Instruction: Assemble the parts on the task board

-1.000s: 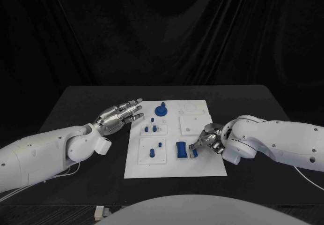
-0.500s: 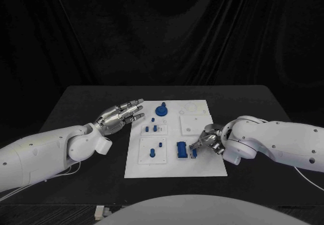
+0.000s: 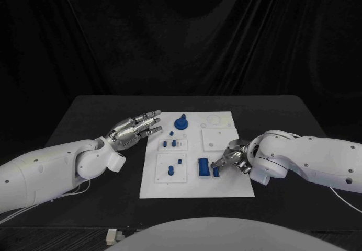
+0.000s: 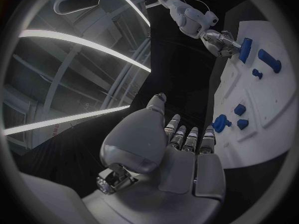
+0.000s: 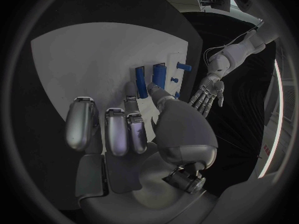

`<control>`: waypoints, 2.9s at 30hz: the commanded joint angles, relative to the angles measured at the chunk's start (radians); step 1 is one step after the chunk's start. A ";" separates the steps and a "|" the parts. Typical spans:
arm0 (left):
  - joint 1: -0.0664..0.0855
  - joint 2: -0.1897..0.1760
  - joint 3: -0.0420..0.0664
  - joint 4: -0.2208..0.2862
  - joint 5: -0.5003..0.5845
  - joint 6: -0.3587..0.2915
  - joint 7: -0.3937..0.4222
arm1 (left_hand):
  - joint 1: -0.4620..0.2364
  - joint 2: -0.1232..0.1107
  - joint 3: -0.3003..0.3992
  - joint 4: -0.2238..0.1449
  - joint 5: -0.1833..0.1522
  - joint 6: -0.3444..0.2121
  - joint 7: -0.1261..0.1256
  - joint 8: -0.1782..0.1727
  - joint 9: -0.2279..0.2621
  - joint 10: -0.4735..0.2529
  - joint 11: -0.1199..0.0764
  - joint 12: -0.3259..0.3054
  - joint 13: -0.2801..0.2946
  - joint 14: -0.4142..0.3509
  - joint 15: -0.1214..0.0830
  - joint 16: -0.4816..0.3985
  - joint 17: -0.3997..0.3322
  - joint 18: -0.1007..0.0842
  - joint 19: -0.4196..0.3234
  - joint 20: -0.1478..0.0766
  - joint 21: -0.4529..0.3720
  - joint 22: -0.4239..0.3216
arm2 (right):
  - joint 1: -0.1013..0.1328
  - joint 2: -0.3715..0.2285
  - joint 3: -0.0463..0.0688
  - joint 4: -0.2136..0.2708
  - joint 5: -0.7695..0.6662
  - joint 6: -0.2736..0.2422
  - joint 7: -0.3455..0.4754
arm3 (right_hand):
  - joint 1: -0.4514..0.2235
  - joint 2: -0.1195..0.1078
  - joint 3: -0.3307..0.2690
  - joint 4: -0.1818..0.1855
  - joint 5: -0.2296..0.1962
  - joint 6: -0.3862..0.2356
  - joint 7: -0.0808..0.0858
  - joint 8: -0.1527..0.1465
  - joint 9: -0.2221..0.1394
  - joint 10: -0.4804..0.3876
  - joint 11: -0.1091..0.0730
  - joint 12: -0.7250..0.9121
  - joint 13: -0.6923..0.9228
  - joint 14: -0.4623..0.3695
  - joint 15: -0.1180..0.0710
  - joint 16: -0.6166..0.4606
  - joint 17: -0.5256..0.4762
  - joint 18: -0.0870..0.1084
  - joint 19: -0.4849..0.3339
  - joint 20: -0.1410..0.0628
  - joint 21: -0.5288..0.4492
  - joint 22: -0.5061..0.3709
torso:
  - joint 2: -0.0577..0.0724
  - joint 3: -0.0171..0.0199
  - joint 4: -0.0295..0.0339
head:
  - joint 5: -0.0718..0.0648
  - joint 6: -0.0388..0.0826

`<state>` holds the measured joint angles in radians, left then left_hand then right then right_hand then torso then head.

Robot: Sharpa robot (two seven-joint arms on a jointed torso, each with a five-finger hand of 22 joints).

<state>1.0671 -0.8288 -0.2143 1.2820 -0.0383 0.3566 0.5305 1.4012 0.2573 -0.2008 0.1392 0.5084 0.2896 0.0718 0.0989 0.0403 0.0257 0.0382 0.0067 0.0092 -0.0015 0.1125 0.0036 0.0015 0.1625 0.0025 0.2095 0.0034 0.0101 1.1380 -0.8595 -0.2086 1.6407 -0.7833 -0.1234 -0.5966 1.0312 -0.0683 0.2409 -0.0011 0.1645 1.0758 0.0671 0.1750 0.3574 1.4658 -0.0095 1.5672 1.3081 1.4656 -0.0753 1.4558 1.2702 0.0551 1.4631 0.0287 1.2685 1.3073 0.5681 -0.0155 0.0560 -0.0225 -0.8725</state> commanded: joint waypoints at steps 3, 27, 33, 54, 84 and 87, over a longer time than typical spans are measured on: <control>-0.002 0.003 0.001 -0.001 0.005 0.016 0.009 | -0.001 0.009 0.001 -0.009 0.006 0.003 0.007 0.006 0.001 0.002 0.008 0.006 0.001 0.002 0.007 -0.004 -0.001 0.008 0.000 0.009 -0.001 0.000 | -0.004 0.002 0.000 0.005 -0.017 0.032 -0.008 | -0.002 -0.007 -0.012 0.000 -0.013 -0.008 -0.001 0.002 -0.002 0.105 -0.001 0.004 0.263 0.054 -0.001 -0.003 -0.001 0.013 -0.004 0.004 -0.006 0.171 | 0.000 -0.0001 0.0001 | 0.001 0.000; -0.005 -0.002 0.001 -0.003 0.005 0.008 0.019 | 0.000 0.008 0.001 -0.013 0.009 0.005 0.008 0.007 0.001 0.003 0.010 0.006 0.001 0.002 0.007 -0.004 -0.001 0.008 0.000 0.009 0.000 0.001 | 0.078 -0.117 0.001 0.099 0.002 -0.142 0.199 | -0.274 0.160 -0.420 0.295 -0.046 -0.067 0.007 0.047 -0.034 0.105 0.007 0.004 0.263 0.062 0.004 0.017 0.041 0.011 0.003 0.009 0.002 0.176 | -0.001 0.0004 -0.0003 | 0.003 0.000; -0.005 0.002 0.001 -0.003 0.005 0.009 0.019 | 0.000 0.007 0.001 -0.014 0.010 0.005 0.009 0.008 0.001 0.003 0.010 0.006 0.001 0.002 0.006 -0.004 -0.001 0.008 0.000 0.009 0.000 0.001 | 0.077 -0.112 0.001 0.099 0.005 -0.107 0.254 | -0.321 0.213 -0.495 0.295 -0.113 -0.090 0.030 0.006 -0.085 0.105 0.033 0.004 0.263 0.073 0.006 0.045 0.099 -0.005 0.029 0.013 0.078 0.197 | -0.001 0.0001 -0.0002 | 0.004 0.000; -0.006 0.006 0.001 -0.004 0.005 0.014 0.019 | 0.000 0.007 0.001 -0.014 0.010 0.005 0.009 0.008 0.001 0.003 0.010 0.006 0.001 0.002 0.006 -0.004 -0.001 0.008 0.000 0.009 0.000 0.001 | 0.016 -0.070 0.000 0.065 -0.053 -0.007 0.227 | -0.347 0.254 -0.602 0.293 -0.116 -0.106 0.041 -0.041 -0.147 0.105 0.042 0.004 0.263 0.072 0.014 0.051 0.105 -0.005 0.025 0.018 0.087 0.197 | 0.000 0.0001 0.0002 | 0.009 0.000; -0.014 0.003 0.001 -0.004 0.005 0.017 0.021 | 0.000 0.008 0.003 -0.017 0.011 0.003 0.009 0.008 0.001 0.002 0.011 0.006 0.001 0.002 0.005 -0.004 -0.001 0.009 0.000 0.008 0.000 0.001 | -0.002 -0.059 0.000 0.041 -0.120 0.006 0.177 | -0.305 0.276 -0.630 0.291 -0.112 -0.114 0.046 -0.060 -0.180 0.105 0.047 0.004 0.263 0.065 0.019 0.040 0.074 0.002 0.012 0.024 0.062 0.188 | 0.000 -0.0001 0.0001 | 0.013 0.000; -0.014 0.002 0.001 -0.003 0.005 0.018 0.021 | -0.001 0.008 0.003 -0.018 0.012 0.002 0.009 0.008 0.001 0.003 0.011 0.006 0.001 0.002 0.006 -0.004 -0.001 0.009 0.001 0.009 0.000 0.002 | -0.003 -0.056 0.000 0.038 -0.126 0.011 0.180 | -0.303 0.278 -0.637 0.292 -0.113 -0.121 0.043 -0.066 -0.187 0.105 0.045 0.004 0.263 0.065 0.018 0.039 0.071 0.003 0.010 0.024 0.059 0.187 | 0.000 0.0001 0.0002 | 0.013 0.000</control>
<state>1.0549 -0.8270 -0.2143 1.2761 -0.0384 0.3614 0.5321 1.4012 0.2573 -0.1982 0.1252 0.5161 0.2930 0.0753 0.1024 0.0401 0.0281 0.0426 0.0066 0.0091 -0.0015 0.1125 0.0036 0.0017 0.1624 0.0025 0.2095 0.0034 0.0109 1.1378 -0.9173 -0.2081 1.6799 -0.8858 -0.1336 -0.3910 0.7173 0.2122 -0.3925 0.2901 0.0524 0.9569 0.1134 0.1143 0.1718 1.4660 0.0335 1.5672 1.3073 1.4651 -0.0624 1.4988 1.3077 0.0547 1.4669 0.0467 1.3321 1.3075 0.5679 -0.0155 0.0559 -0.0099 -0.8725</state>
